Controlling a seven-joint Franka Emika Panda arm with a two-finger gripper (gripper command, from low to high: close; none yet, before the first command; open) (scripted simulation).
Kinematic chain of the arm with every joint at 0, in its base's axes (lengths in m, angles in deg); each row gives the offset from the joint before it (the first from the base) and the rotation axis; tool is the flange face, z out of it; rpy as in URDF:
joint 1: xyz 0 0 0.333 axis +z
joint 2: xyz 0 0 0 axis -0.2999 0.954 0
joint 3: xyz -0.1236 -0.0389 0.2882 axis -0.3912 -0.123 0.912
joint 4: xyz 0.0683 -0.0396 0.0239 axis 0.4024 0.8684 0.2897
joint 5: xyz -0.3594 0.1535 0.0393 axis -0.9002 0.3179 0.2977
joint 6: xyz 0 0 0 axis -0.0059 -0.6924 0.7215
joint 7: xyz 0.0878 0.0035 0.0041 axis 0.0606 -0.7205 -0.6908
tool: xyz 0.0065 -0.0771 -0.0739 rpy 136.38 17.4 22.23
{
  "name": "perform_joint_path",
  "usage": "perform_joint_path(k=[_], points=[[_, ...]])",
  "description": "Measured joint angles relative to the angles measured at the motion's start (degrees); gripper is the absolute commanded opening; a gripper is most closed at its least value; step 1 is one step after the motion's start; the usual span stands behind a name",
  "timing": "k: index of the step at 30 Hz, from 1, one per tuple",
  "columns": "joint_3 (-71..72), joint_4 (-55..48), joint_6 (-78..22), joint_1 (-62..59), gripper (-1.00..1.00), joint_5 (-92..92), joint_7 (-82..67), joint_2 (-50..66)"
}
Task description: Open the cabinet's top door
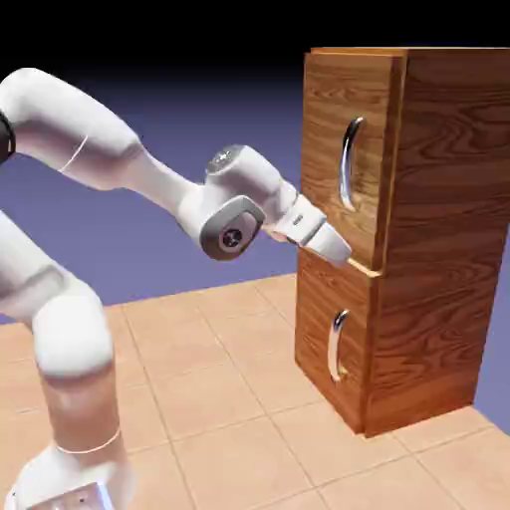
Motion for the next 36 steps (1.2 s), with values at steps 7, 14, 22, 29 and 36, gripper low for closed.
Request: perform_joint_path(k=[7, 14, 22, 29, 36], points=[[-8.2, -13.4, -8.6, 1.8, 0.0, -17.2, -16.5, -3.0], [-10.5, -23.4, -15.5, 8.5, 0.0, -34.6, -27.2, -3.7], [-13.2, -34.9, -23.3, 16.1, 0.0, -54.6, -39.5, -4.5], [-15.1, -38.1, -24.8, 20.2, 0.0, -72.0, -44.2, -5.9], [-16.6, -33.0, -19.8, 21.1, 0.0, -89.5, -41.4, -8.1]])
